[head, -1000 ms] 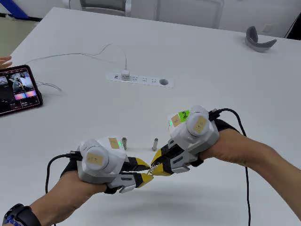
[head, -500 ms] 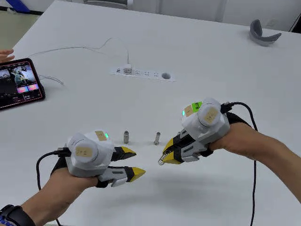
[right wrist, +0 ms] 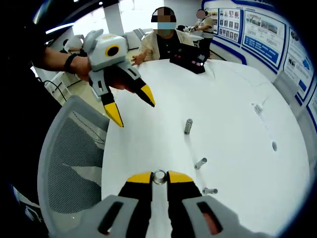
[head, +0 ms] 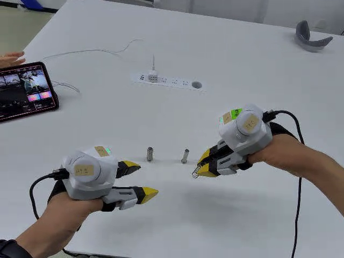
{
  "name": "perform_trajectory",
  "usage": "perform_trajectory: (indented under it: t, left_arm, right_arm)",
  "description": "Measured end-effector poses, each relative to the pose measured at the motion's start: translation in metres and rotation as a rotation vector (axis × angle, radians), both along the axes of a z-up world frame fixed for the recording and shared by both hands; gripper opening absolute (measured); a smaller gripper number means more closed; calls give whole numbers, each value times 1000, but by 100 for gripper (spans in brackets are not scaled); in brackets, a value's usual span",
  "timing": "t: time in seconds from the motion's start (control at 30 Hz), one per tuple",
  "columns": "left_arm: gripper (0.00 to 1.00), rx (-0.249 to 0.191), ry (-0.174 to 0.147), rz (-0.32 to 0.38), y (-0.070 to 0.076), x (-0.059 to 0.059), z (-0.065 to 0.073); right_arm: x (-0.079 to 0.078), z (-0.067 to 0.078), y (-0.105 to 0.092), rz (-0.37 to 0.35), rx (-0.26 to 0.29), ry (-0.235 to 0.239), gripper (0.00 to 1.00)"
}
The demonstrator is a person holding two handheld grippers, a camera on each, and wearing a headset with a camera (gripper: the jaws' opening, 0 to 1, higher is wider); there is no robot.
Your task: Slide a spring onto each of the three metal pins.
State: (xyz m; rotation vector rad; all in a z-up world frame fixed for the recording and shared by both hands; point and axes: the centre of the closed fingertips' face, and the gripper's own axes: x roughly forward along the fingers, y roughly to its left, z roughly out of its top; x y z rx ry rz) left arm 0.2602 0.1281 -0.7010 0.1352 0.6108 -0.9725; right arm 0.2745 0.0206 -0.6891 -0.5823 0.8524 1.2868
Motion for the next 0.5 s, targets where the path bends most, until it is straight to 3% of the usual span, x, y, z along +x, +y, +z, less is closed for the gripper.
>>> perform_trajectory:
  t: [0.5]
  left_arm:
    - [59, 13, 13, 104, 29, 6, -4]
  right_arm:
    - [25, -5, -5, -36, -16, -9, 12]
